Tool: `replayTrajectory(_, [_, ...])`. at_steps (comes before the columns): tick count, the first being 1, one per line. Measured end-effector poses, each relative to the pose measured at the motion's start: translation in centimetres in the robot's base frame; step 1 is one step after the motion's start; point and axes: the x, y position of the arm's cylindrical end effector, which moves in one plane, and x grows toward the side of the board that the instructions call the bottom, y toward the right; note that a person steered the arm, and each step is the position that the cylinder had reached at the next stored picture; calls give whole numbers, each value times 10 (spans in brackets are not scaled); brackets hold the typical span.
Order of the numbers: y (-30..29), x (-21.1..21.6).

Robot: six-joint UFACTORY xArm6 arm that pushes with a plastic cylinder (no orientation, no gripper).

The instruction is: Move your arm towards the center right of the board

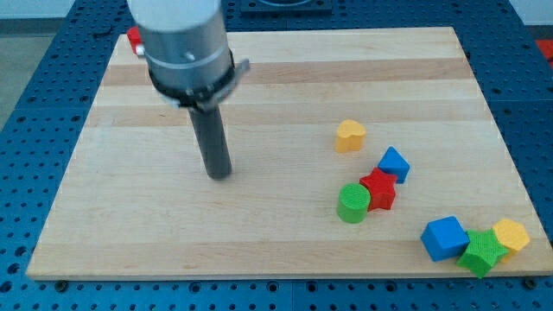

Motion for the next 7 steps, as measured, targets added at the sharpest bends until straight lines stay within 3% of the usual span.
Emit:
replayTrajectory(2, [38,108])
replayTrajectory(3, [54,107])
replayTrajectory(4, [46,86])
replayTrajectory(5, [2,33])
replayTrajectory(6, [-2,-47])
replayTrajectory(7, [40,-116])
